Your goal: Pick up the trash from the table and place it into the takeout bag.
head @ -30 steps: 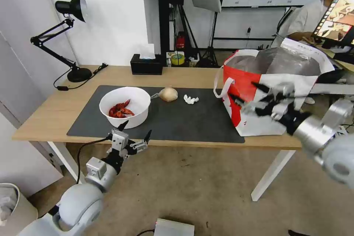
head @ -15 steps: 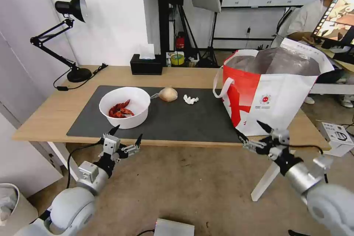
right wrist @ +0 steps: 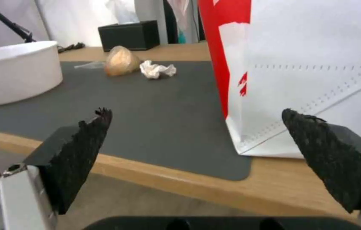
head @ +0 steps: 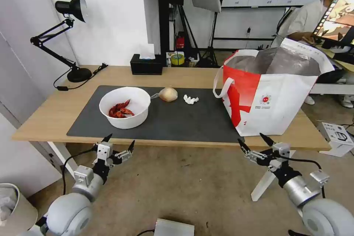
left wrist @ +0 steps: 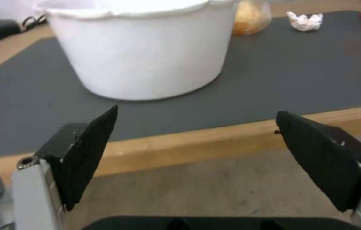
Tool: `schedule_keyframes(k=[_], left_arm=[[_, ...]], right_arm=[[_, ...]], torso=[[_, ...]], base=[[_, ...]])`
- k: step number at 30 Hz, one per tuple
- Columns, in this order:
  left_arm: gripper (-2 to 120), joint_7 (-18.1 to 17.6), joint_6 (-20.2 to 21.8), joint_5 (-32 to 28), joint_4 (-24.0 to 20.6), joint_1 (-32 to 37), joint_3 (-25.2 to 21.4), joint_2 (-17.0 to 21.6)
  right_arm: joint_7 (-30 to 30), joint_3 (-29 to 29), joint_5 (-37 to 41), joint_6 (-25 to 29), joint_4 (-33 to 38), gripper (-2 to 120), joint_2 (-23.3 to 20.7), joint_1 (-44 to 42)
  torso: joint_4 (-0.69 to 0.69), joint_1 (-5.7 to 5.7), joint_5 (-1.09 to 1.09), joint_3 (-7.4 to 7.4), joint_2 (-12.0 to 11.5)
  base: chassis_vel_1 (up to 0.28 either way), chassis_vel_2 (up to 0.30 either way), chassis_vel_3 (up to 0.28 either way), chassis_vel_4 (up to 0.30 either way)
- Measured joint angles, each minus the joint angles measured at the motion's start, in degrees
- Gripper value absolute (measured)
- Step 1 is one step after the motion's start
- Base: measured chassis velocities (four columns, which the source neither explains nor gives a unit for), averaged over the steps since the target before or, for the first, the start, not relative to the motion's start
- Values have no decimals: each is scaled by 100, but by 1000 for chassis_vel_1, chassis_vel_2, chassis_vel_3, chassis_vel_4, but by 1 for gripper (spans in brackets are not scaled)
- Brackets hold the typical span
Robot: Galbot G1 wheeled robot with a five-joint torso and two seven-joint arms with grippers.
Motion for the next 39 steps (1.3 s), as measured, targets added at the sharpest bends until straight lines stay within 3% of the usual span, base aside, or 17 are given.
schedule_keyframes(k=[28,35,39], left_arm=[[100,-137,182,-70,-24,86,-76,-76],[100,-136,179,-69,-19,38,-43,-76],[100,-152,179,-64,-55,61,-49,-114]], right_arm=[[64,-198,208,76,-32,100,241,171],[304,-889,379,-369,38,100,-33,1124],[404,-1888,566,-935,-283,100,-159,2371]], torso=[[-2,1,0,0,0],[-1,1,0,1,0],[1,1,1,1,0]], base=[[0,0,0,0],[0,0,0,0],[0,0,0,0]])
